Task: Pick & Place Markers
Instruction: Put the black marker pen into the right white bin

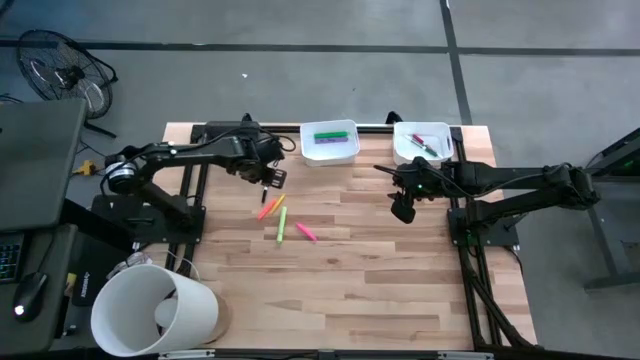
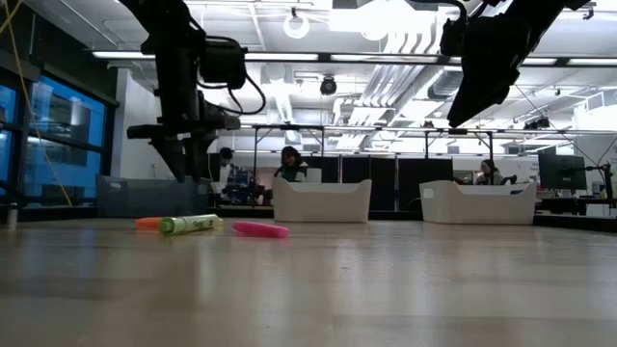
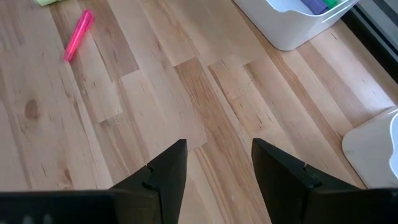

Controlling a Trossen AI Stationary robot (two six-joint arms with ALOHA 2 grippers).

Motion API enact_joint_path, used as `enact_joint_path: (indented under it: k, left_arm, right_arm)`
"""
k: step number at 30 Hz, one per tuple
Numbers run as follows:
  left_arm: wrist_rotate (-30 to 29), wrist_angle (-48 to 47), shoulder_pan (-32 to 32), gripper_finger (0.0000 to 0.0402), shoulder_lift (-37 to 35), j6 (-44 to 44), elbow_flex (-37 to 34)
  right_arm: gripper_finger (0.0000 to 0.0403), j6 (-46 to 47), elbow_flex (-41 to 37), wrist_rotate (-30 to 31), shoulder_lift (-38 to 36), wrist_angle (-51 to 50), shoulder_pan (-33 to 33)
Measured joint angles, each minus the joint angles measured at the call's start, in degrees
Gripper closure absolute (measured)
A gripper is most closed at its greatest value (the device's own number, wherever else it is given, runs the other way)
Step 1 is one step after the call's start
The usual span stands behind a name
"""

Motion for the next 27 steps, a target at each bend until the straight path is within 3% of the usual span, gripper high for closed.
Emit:
enact_joint_path:
  k: [27]
  left_arm:
    - [9.1,2.3,0.0,0.0268,15.0,-3.6,0.2]
  right_arm:
    - [0.0233,1.5,0.0,-0.8,0.0,0.1,0.0]
